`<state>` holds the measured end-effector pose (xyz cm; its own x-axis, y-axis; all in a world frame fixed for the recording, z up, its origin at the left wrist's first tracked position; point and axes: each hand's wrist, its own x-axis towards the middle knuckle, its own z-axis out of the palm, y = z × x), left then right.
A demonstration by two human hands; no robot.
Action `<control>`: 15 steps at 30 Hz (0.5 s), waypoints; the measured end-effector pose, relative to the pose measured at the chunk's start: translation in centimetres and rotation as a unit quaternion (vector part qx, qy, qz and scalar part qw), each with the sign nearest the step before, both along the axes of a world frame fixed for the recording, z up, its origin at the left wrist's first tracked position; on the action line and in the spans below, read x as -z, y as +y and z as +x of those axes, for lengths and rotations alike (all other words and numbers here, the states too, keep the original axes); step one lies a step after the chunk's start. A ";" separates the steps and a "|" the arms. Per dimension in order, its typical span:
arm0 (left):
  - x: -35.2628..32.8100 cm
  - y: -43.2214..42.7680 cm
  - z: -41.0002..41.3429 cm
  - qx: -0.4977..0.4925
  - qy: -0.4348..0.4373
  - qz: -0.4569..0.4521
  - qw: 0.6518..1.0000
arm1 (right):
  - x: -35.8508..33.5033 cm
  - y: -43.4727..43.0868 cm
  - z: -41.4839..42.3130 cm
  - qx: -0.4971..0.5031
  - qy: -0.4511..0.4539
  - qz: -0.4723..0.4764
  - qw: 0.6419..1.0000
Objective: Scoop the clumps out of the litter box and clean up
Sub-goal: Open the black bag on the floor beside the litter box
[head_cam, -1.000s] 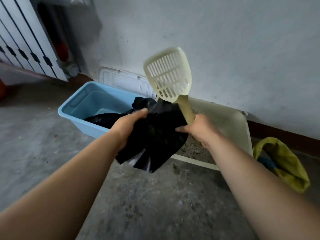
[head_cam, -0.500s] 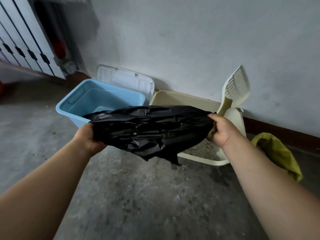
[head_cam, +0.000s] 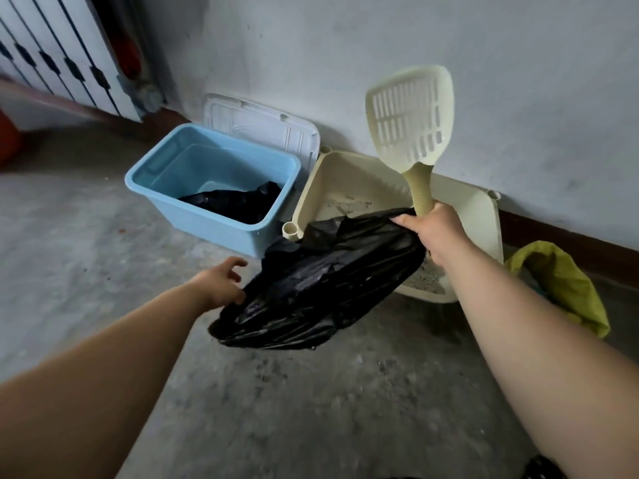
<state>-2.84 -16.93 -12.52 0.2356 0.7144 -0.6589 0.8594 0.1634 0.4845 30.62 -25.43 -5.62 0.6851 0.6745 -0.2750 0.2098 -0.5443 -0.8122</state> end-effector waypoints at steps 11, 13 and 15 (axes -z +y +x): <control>3.3 -5.1 7.0 0.137 0.042 0.036 0.989 | 2.6 1.2 -2.7 -0.099 0.052 -0.002 0.994; 3.4 -4.8 7.5 0.082 0.026 0.055 0.995 | 2.5 1.1 -1.6 -0.074 -0.080 -0.039 0.993; 4.0 -4.1 7.5 0.014 0.018 0.069 0.997 | 2.3 0.8 -0.4 -0.073 -0.206 -0.102 0.970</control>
<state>4.65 -21.08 -16.48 0.2350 0.7923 -0.5631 0.8803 0.0722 0.4689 30.21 -24.64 -7.95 0.6662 0.7333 -0.1362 0.5811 -0.6248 -0.5215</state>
